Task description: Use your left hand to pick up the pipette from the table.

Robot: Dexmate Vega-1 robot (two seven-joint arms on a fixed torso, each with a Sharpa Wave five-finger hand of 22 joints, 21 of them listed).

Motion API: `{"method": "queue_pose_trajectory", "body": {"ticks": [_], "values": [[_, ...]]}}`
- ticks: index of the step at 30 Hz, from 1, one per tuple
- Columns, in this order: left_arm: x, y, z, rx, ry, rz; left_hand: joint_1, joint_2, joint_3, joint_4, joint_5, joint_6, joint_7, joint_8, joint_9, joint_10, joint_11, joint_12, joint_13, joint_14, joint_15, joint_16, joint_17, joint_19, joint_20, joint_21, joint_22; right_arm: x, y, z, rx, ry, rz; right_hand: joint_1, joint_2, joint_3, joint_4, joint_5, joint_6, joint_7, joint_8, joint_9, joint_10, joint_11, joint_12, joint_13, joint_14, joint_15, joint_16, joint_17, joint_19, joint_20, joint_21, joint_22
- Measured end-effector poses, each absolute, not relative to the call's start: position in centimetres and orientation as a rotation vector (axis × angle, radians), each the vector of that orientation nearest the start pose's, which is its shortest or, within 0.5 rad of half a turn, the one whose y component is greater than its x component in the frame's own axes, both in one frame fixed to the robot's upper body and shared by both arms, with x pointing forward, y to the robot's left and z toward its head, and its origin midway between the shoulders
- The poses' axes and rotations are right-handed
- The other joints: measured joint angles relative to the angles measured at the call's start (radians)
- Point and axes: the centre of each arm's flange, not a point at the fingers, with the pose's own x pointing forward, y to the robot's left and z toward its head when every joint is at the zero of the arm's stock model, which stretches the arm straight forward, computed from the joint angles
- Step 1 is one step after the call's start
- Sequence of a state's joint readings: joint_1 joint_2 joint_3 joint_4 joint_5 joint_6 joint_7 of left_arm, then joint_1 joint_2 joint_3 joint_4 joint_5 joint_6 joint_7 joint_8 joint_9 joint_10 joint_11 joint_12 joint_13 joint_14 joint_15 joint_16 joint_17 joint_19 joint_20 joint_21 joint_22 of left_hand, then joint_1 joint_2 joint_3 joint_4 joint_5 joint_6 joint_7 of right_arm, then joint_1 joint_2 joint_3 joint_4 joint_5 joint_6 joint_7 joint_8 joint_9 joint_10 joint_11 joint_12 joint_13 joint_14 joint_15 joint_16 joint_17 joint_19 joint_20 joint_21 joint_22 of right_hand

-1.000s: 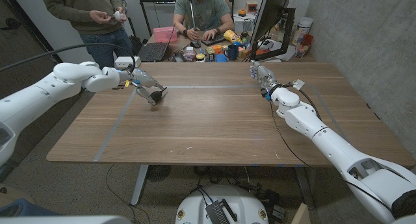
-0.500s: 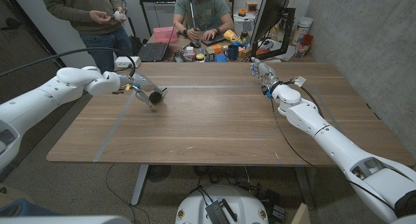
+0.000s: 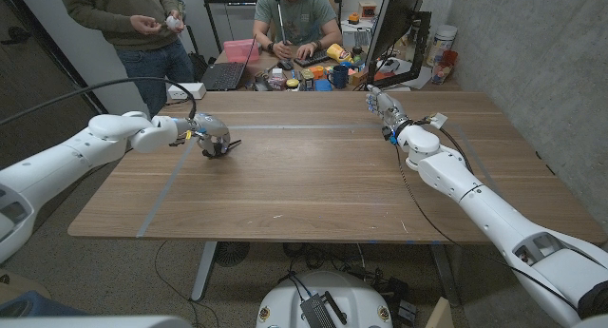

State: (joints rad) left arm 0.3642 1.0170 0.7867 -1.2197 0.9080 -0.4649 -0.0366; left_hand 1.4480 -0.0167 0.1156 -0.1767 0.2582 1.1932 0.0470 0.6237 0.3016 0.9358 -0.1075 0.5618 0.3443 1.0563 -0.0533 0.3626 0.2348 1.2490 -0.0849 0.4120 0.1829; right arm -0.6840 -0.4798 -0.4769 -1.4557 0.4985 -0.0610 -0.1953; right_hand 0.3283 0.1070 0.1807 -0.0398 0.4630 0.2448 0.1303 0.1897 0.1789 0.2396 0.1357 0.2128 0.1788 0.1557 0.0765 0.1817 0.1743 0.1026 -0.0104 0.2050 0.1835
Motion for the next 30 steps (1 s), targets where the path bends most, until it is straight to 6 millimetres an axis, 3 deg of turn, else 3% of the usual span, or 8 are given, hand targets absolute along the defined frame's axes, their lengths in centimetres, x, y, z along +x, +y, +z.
{"method": "queue_pose_trajectory", "body": {"ticks": [1,2,6,21,26,30], "values": [[64.6,38.8,6.1,2.147,-0.517,-0.154,0.009,-0.007,0.007,-0.005,-0.019,0.018,0.006,0.016,0.012,0.04,0.004,0.022,0.0,0.029,0.013,0.017,0.0,0.019,-0.011,0.007,0.001,66.1,-21.7,4.4,-0.127,-0.506,0.134,0.0,0.0,0.0,0.0,0.0,0.0,0.0,0.0,0.0,0.0,0.0,0.0,0.0,0.0,0.0,0.0,0.0,0.0,0.0,0.0,0.0],[64.5,38.5,4.3,2.135,-0.519,-0.175,0.017,-0.015,0.012,-0.01,-0.033,0.028,0.012,0.031,0.023,0.065,0.011,0.03,0.0,0.058,0.014,0.025,0.0,0.032,-0.022,0.013,0.002,66.1,-21.7,4.2,-0.123,-0.503,0.135,0.0,0.0,0.0,0.0,0.0,0.0,0.0,0.0,0.0,0.0,0.0,0.0,0.0,0.0,0.0,0.0,0.0,0.0,0.0,0.0,0.0],[64.5,38.6,4.5,2.118,-0.533,-0.14,0.023,-0.021,0.02,-0.018,-0.048,0.046,0.019,0.05,0.046,0.084,0.02,0.034,0.035,0.079,0.026,0.048,0.0,0.056,-0.039,0.02,0.004,66.0,-21.9,4.1,-0.118,-0.507,0.127,0.0,0.0,-0.003,0.003,0.0,0.0,0.0,0.0,0.0,0.0,0.0,0.0,0.0,0.005,0.005,0.0,0.0,0.0,0.0,0.0,0.0],[63.9,38.2,4.5,2.076,-0.573,-0.077,0.031,-0.029,0.026,-0.024,-0.064,0.06,0.015,0.069,0.073,0.104,0.026,0.034,0.036,0.083,0.03,0.06,0.0,0.062,-0.038,0.022,-0.002,65.7,-21.8,4.0,-0.11,-0.511,0.126,0.0,0.0,-0.008,0.0,0.0,0.005,-0.005,0.0,0.0,0.0,0.0,0.0,0.0,0.005,0.005,0.0,0.005,0.0,0.0,0.0,0.0],[63.8,38.4,4.9,2.055,-0.56,-0.051,0.031,-0.029,0.027,-0.024,-0.071,0.063,0.012,0.076,0.078,0.106,0.026,0.034,0.037,0.083,0.03,0.063,0.0,0.058,-0.034,0.023,-0.002,65.6,-21.7,4.2,-0.112,-0.515,0.129,-0.004,0.004,-0.008,0.0,0.0,0.005,-0.005,0.0,0.0,0.0,0.0,0.0,0.0,0.005,0.005,0.0,0.005,0.003,-0.003,0.0,0.0],[62.6,37.4,6.3,2.042,-0.593,-0.028,0.031,-0.029,0.032,-0.027,-0.071,0.063,0.012,0.076,0.084,0.107,0.026,0.034,0.042,0.083,0.03,0.063,0.0,0.055,-0.031,0.017,-0.002,65.5,-21.6,4.5,-0.118,-0.515,0.13,-0.004,0.004,-0.008,0.0,0.0,0.005,-0.005,0.0,0.0,0.0,0.0,0.0,0.0,0.011,0.0,0.007,0.005,0.006,-0.006,0.006,0.0]]}}
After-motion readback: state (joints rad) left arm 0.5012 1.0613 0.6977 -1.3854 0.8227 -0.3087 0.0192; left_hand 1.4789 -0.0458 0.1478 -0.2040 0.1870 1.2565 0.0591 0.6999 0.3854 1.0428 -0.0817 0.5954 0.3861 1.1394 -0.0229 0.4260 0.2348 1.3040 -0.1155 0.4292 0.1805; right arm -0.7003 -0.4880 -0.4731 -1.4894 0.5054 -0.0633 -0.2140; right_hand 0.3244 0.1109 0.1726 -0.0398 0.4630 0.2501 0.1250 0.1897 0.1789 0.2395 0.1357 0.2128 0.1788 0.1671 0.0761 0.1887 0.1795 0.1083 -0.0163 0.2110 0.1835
